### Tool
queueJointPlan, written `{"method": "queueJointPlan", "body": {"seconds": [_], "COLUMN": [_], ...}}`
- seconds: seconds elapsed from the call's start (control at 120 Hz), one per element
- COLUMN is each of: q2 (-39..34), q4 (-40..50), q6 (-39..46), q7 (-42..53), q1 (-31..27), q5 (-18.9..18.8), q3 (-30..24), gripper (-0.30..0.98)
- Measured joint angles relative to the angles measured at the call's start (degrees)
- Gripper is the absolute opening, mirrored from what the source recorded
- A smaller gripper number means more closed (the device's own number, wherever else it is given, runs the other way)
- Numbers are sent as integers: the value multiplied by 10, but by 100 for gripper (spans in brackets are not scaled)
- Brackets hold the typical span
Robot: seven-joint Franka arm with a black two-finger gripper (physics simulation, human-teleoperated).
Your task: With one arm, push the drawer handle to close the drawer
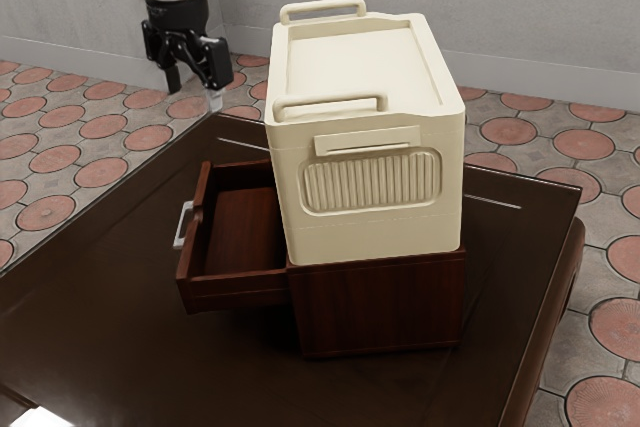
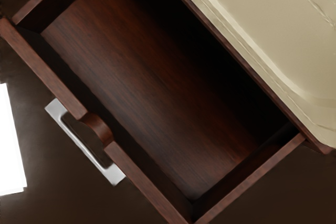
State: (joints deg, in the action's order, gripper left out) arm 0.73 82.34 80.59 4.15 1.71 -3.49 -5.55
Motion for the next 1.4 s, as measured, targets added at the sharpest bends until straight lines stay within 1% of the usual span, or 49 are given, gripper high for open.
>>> {"method": "queueJointPlan", "body": {"seconds": [0.167,0.25,0.317,0.367,0.45,0.492,0.525,0.65,0.708,0.833,0.95,1.133,1.217,1.4], "q2": [-1,-13,-29,-53,-95,-110,-116,-138,-141,-135,-110,-74,-65,-36], "q4": [0,8,35,77,171,222,254,370,414,462,474,477,477,473], "q6": [24,31,36,43,74,99,121,199,240,322,392,459,476,496], "q7": [-3,-3,7,18,52,78,100,173,208,296,387,508,552,631], "q1": [21,22,22,26,-22,-35,-40,-41,-40,-40,-40,-39,-39,-37], "q5": [0,6,10,11,10,9,-1,-35,-45,-56,-59,-58,-50,-14], "q3": [21,26,32,51,83,99,108,116,117,127,129,128,126,107], "gripper": [67,67,51,38,20,13,9,-1,-3,-7,-8,-9,-10,-10]}}
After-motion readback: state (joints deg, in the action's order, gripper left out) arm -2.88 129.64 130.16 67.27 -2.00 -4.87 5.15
